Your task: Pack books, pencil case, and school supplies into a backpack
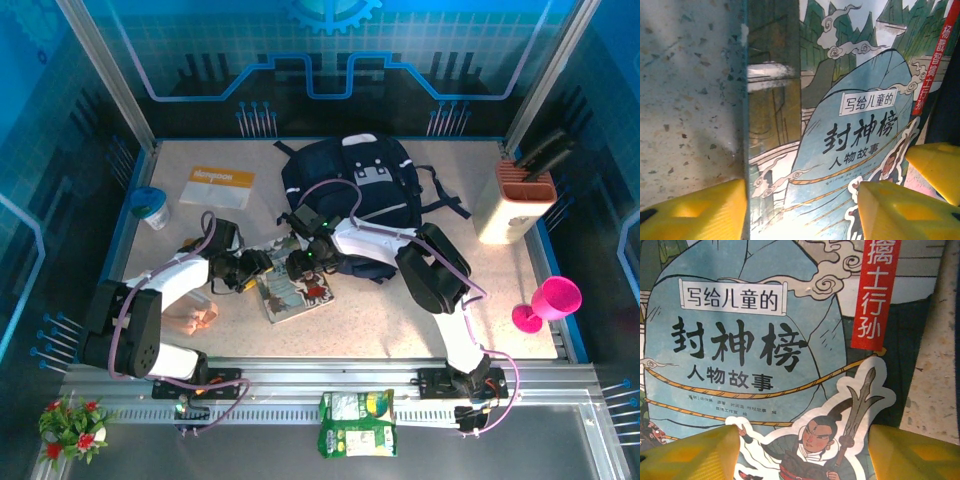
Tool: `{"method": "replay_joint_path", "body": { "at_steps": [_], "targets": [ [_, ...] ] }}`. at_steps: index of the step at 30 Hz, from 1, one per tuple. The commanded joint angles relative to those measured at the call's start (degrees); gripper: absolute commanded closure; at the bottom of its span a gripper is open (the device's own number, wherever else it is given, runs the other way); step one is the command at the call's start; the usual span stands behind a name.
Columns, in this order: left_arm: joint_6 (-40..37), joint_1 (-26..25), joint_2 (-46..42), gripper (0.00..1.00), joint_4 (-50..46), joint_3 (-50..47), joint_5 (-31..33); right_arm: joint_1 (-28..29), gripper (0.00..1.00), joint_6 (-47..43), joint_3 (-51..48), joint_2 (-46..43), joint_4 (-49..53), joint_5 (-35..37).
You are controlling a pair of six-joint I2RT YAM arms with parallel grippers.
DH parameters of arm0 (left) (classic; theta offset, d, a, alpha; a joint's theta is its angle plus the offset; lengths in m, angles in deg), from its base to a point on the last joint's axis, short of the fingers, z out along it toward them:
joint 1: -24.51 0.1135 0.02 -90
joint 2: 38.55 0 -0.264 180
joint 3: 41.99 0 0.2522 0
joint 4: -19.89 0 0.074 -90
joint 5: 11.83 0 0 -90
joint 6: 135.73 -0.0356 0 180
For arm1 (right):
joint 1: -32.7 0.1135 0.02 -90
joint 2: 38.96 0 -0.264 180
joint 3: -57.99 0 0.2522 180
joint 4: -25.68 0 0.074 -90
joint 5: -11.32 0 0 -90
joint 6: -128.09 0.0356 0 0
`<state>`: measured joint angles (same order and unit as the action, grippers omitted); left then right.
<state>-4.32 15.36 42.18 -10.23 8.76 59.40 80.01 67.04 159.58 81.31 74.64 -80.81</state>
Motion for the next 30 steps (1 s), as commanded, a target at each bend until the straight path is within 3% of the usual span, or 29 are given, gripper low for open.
{"method": "replay_joint_path", "body": {
  "at_steps": [1, 9, 14, 23, 30],
  "targets": [
    [-2.5, -0.2, -3.1, 0.48, 1.6, 1.4, -6.4, -0.3, 0.31, 1.2, -1.3, 1.9, 0.4, -2.2],
    [-0.3, -0.2, -5.1, 0.58, 11.4, -4.1, -12.9, -0.5, 0.35, 1.8, -2.1, 2.3, -0.5, -2.9],
    [-0.3, -0.2, -3.1, 0.59, 12.9, -4.8, -12.8, -0.6, 0.42, 1.9, -2.4, 2.9, -0.6, -2.6],
    [-2.7, -0.2, -8.2, 0.53, -0.5, -3.8, 6.6, -0.9, 0.43, 2.2, -3.4, 3.4, -0.4, -1.0],
    [-1.9, -0.2, -3.2, 0.54, 0.4, -3.9, 4.7, -1.1, 0.43, 2.1, -3.4, 3.9, -0.7, -1.2]
  ]
}}
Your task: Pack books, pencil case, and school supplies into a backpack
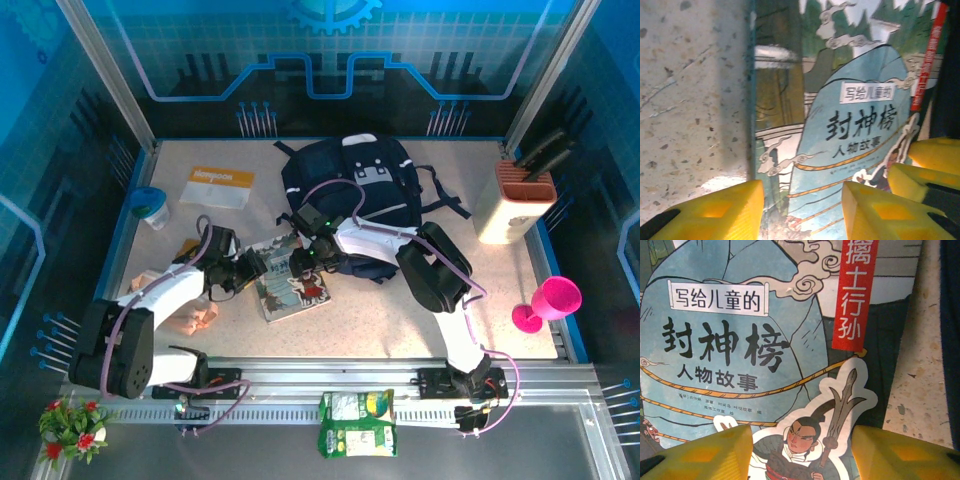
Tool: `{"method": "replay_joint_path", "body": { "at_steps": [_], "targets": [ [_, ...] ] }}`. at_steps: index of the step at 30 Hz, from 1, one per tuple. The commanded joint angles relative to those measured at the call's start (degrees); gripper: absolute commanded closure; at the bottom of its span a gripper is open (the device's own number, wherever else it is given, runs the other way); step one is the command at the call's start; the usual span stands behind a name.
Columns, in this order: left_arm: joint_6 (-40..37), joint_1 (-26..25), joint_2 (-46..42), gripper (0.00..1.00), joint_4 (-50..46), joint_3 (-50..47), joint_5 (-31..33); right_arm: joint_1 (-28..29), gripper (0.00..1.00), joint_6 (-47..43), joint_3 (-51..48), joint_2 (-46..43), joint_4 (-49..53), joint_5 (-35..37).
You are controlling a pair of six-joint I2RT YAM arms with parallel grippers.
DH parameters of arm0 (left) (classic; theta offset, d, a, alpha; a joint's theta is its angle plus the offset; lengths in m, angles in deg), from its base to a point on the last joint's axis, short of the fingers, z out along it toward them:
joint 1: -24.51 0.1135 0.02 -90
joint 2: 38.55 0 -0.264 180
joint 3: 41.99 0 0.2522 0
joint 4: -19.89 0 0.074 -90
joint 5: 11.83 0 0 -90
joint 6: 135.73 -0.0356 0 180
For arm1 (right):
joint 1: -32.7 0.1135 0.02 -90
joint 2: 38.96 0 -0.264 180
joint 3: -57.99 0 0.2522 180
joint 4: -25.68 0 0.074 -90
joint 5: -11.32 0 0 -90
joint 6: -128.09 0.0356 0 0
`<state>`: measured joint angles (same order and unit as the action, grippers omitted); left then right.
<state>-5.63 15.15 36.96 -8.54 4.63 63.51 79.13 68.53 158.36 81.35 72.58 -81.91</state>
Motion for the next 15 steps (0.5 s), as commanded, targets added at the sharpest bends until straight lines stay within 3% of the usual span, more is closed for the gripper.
{"method": "replay_joint_path", "body": {
  "at_steps": [1, 7, 15],
  "targets": [
    [-0.6, 0.0, 2.6, 0.54, -0.4, 0.1, -0.1, -0.3, 0.43, 0.6, -2.2, 3.8, 1.4, -0.2],
    [0.0, 0.0, 5.6, 0.53, 1.6, 0.3, -1.8, -0.6, 0.43, 0.8, -3.2, 3.4, 0.6, -0.6],
    [-1.8, 0.0, 4.5, 0.60, 6.4, -0.1, -10.9, -0.8, 0.43, 0.7, -3.5, 3.4, 0.3, -1.0]
  ]
}}
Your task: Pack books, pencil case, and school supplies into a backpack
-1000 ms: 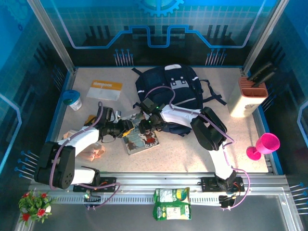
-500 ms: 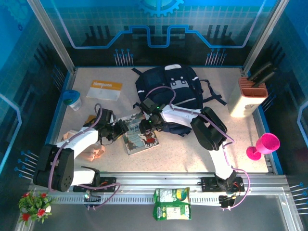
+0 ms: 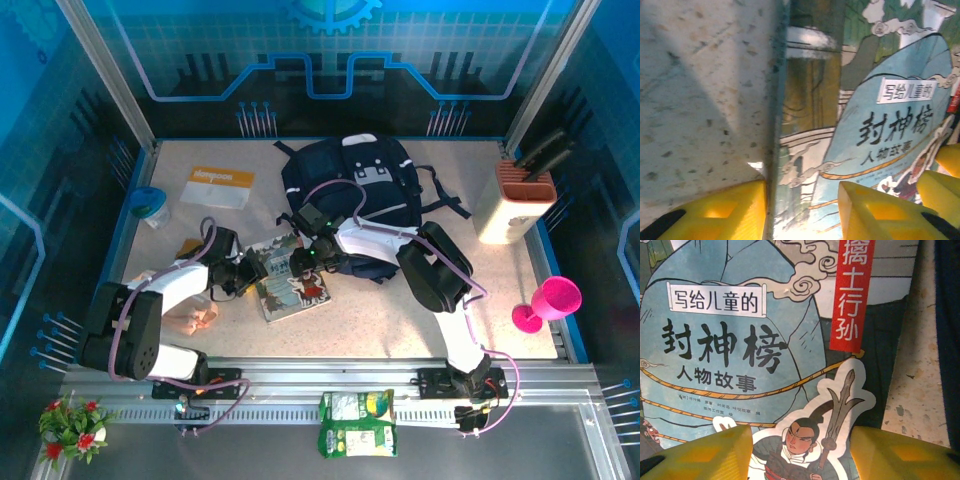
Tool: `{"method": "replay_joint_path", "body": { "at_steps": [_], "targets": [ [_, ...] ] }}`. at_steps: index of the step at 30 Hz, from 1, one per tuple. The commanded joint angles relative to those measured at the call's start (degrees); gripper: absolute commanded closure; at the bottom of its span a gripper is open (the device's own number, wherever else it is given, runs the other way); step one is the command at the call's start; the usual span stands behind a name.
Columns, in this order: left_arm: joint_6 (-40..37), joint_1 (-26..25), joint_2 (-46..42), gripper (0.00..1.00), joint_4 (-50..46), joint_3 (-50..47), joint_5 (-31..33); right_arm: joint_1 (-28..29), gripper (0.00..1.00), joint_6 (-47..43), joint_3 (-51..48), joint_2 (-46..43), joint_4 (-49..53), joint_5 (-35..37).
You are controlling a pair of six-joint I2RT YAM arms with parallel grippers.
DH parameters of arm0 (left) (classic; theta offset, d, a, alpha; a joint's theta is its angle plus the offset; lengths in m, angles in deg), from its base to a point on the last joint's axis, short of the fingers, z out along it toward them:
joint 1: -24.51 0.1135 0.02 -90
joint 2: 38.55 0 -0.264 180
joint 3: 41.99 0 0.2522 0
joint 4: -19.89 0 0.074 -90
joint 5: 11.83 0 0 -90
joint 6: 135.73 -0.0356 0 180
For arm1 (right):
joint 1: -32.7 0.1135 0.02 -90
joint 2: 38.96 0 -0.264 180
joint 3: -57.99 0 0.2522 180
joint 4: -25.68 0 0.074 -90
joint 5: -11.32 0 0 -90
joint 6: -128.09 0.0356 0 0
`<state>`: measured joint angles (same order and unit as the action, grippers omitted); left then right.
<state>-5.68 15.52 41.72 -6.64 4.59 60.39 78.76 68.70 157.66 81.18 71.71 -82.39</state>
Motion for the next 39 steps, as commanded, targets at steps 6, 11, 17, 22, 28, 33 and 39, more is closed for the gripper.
{"method": "replay_joint_path", "body": {
  "at_steps": [6, 11, 17, 22, 28, 33, 39],
  "targets": [
    [-2.9, -0.3, -3.4, 0.64, 6.0, -0.7, -14.2, -0.4, 0.43, 0.7, -2.9, 3.9, 1.0, -0.8],
    [0.3, -0.3, -0.6, 0.69, 8.9, -1.2, -14.4, -0.4, 0.43, 0.5, -2.6, 3.8, 1.0, -1.0],
    [1.1, -0.2, 1.2, 0.85, 6.2, 0.5, -12.3, -0.6, 0.42, 0.2, -3.3, 1.0, 0.7, -0.9],
    [-0.8, 0.6, -4.4, 1.00, -3.0, 3.5, -5.8, -1.6, 0.40, -0.3, -5.3, -6.5, -1.3, -1.5],
    [-1.1, 1.6, -15.5, 1.00, -12.0, 7.4, 2.5, -3.6, 0.32, 1.2, -12.5, -20.3, -9.3, -0.5],
    [4.0, 1.7, -21.1, 1.00, -8.6, 10.0, 2.4, -7.7, 0.25, 5.1, -20.4, -30.3, -16.0, -0.4],
    [16.1, 1.5, -20.7, 1.00, 9.4, 10.5, -0.8, -16.6, 0.17, 13.3, -30.1, -39.3, -26.4, -11.4]
  ]
}}
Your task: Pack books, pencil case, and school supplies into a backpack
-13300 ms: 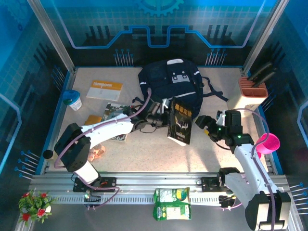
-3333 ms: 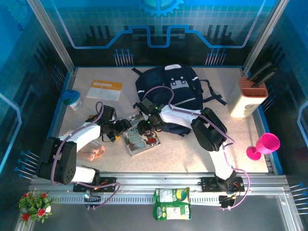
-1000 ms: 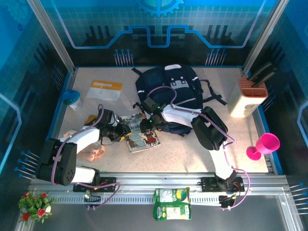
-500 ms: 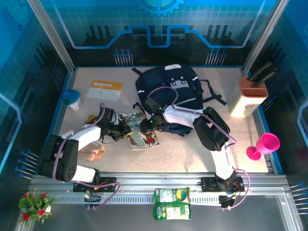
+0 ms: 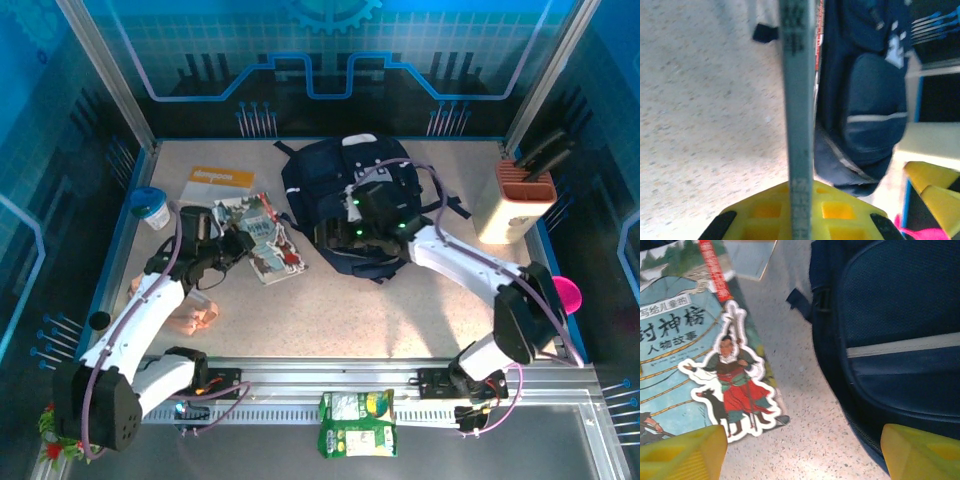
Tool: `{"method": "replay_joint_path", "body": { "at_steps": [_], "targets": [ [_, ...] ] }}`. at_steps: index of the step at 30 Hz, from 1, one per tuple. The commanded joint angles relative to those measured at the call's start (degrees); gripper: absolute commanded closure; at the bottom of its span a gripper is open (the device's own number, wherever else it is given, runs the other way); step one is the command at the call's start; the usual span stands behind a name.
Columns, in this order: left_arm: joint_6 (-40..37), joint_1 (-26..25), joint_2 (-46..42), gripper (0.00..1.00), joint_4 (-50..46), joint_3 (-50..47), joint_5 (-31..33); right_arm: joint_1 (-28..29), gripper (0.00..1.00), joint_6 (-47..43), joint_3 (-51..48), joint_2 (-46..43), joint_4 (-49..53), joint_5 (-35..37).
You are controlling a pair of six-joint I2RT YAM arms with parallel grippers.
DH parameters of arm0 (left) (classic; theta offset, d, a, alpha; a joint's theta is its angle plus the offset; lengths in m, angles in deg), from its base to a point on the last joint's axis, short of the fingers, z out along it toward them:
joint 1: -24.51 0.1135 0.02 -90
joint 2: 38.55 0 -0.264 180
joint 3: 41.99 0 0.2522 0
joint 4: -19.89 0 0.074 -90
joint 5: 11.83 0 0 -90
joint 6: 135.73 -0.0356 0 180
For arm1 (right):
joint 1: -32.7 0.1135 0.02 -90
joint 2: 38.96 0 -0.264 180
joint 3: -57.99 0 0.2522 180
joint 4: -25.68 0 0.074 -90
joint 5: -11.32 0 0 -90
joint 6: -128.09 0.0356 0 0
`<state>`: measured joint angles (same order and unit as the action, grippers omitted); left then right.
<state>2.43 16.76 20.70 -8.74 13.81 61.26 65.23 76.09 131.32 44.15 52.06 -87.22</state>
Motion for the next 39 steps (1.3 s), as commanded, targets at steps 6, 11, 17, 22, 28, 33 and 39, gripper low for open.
{"method": "replay_joint_path", "body": {
  "at_steps": [6, 11, 17, 22, 28, 33, 39],
  "targets": [
    [22.3, -5.6, 7.8, 1.00, 36.6, -2.6, 2.6, -10.5, 0.09, 19.5, -13.3, -7.0, -21.8, -16.4],
    [27.2, -10.7, 15.4, 1.00, 48.4, -2.0, 5.5, -13.0, 0.06, 30.4, -18.1, -7.0, -35.2, -19.9],
    [30.7, -13.7, 21.2, 1.00, 57.4, -1.4, 6.5, -13.0, 0.06, 40.6, -20.5, -3.1, -47.6, -21.9],
    [31.6, -15.4, 23.9, 1.00, 59.6, -0.4, 6.2, -12.1, 0.08, 44.3, -19.7, 0.3, -52.4, -22.4],
    [32.3, -16.1, 25.5, 1.00, 61.8, 0.4, 5.4, -10.3, 0.24, 46.2, -17.2, 4.8, -56.6, -22.9],
    [31.9, -16.1, 25.3, 1.00, 62.0, 0.3, 5.2, -9.3, 0.39, 48.0, -16.1, 8.1, -61.3, -23.1],
    [31.2, -16.0, 25.0, 1.00, 60.6, -0.4, 5.7, -9.2, 0.60, 47.3, -16.9, 8.1, -62.3, -22.3]
  ]
}}
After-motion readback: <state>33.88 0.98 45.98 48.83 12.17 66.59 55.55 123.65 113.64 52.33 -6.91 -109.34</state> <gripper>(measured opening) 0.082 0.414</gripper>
